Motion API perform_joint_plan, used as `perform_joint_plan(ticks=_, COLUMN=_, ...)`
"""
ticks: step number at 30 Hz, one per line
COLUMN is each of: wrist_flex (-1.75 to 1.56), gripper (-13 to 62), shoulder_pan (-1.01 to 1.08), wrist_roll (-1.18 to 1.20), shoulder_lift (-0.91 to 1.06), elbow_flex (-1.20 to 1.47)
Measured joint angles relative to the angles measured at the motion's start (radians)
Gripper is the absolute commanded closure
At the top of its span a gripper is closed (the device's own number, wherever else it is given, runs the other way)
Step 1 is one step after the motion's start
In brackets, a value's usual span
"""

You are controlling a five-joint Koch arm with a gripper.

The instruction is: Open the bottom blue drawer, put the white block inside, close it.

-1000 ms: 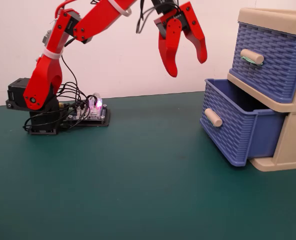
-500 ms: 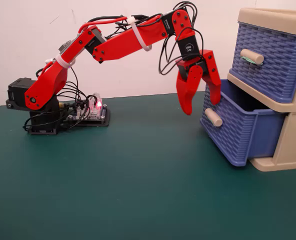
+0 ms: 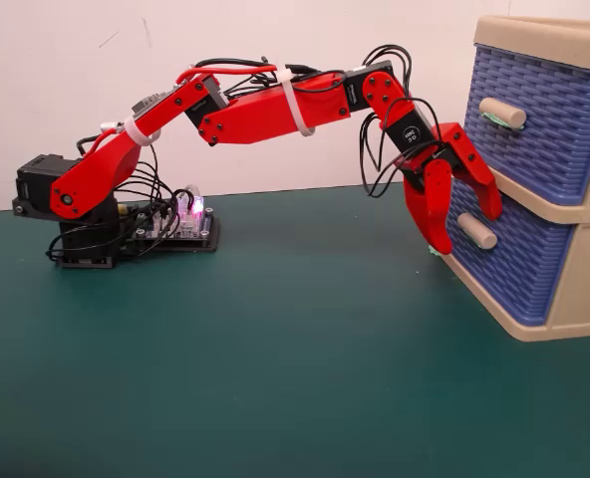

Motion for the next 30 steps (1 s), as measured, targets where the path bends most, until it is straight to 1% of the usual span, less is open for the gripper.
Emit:
perform_joint_plan(ticks=4, wrist_flex=0.011, gripper=15.4, shoulder_pan=0.008, wrist_roll=0.000, shoulder_lift=0.034, elbow_flex=0.002)
perform_joint_plan(ticks=8, wrist_flex=0.253, gripper=15.5, shoulder_pan=0.058, wrist_roll=-0.026, shoulder_lift=0.244, elbow_flex=-0.003)
perform_joint_plan(ticks=9, wrist_flex=0.411, gripper=15.5, shoulder_pan=0.106, wrist_roll=-0.051, shoulder_lift=0.344, elbow_flex=-0.003)
perform_joint_plan(ticks=11, wrist_flex=0.609, gripper=15.6, shoulder_pan=0.190, wrist_roll=-0.107, shoulder_lift=0.457, elbow_flex=-0.005)
perform_joint_plan(ticks=13, wrist_flex=0.744, gripper=15.6, shoulder_pan=0.345, wrist_roll=-0.244, shoulder_lift=0.583, elbow_flex=0.077)
perform_joint_plan(ticks=14, wrist_flex=0.752, gripper=15.6, shoulder_pan=0.405, wrist_roll=-0.301, shoulder_lift=0.618, elbow_flex=0.117)
perform_joint_plan(ticks=16, wrist_flex=0.753, gripper=15.7, shoulder_pan=0.537, wrist_roll=-0.428, shoulder_lift=0.699, elbow_flex=0.313)
perform_joint_plan(ticks=17, wrist_flex=0.753, gripper=15.7, shoulder_pan=0.637, wrist_roll=-0.535, shoulder_lift=0.761, elbow_flex=0.440)
perform_joint_plan(ticks=19, wrist_flex=0.752, gripper=15.7, shoulder_pan=0.747, wrist_roll=-0.687, shoulder_lift=0.827, elbow_flex=0.598)
perform_joint_plan(ticks=21, wrist_flex=0.744, gripper=15.7, shoulder_pan=0.911, wrist_roll=-0.885, shoulder_lift=0.923, elbow_flex=0.857)
perform_joint_plan(ticks=22, wrist_flex=0.726, gripper=15.7, shoulder_pan=0.963, wrist_roll=-0.948, shoulder_lift=0.959, elbow_flex=0.919)
perform_joint_plan(ticks=24, wrist_flex=0.667, gripper=15.6, shoulder_pan=1.055, wrist_roll=-1.039, shoulder_lift=1.045, elbow_flex=1.154)
perform_joint_plan(ticks=25, wrist_flex=0.626, gripper=15.5, shoulder_pan=1.104, wrist_roll=-1.085, shoulder_lift=1.120, elbow_flex=1.359)
perform_joint_plan(ticks=27, wrist_flex=0.531, gripper=15.4, shoulder_pan=1.132, wrist_roll=-1.111, shoulder_lift=1.218, elbow_flex=1.546)
perform_joint_plan(ticks=29, wrist_flex=0.422, gripper=15.4, shoulder_pan=1.138, wrist_roll=-1.120, shoulder_lift=1.388, elbow_flex=1.896)
perform_joint_plan(ticks=30, wrist_flex=0.388, gripper=15.3, shoulder_pan=1.138, wrist_roll=-1.118, shoulder_lift=1.448, elbow_flex=1.967)
